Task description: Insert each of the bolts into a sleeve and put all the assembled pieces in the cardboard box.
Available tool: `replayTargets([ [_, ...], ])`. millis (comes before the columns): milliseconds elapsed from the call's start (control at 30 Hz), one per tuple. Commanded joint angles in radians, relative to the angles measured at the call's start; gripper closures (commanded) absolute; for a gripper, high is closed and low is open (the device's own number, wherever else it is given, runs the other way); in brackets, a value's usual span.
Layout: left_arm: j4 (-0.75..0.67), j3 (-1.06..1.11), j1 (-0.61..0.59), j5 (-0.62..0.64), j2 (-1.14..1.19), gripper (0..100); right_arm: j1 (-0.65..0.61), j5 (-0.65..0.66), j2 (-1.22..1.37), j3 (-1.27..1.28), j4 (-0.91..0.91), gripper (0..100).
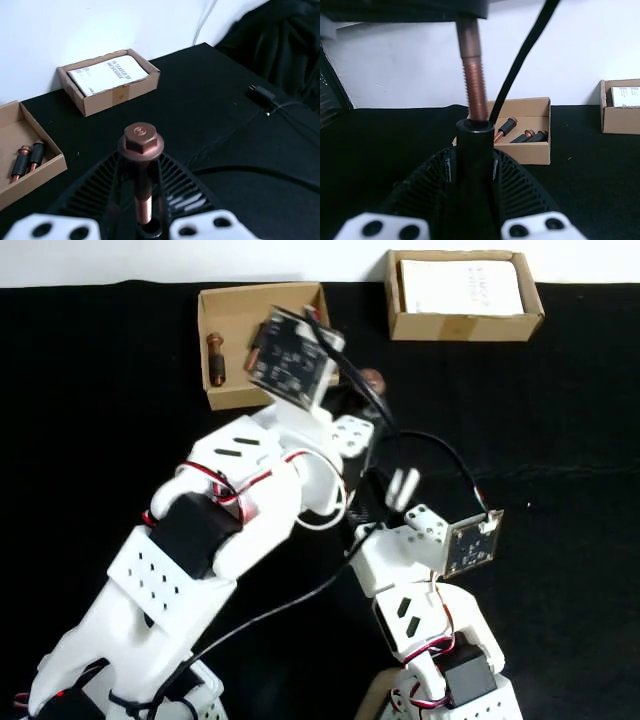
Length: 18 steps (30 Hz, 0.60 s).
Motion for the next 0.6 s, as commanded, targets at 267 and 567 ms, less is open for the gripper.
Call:
replayTargets([
  [267, 0.003, -0.03, 0.027, -0.025, 0.004, 99, 0.007, 0.006, -0.013, -0.007, -0.024, 99.2],
  [567, 0.063, -0.022, 0.027, -0.141, 0.004, 99, 0.007, 0.006, -0.01, -0.007, -0.024, 99.2],
])
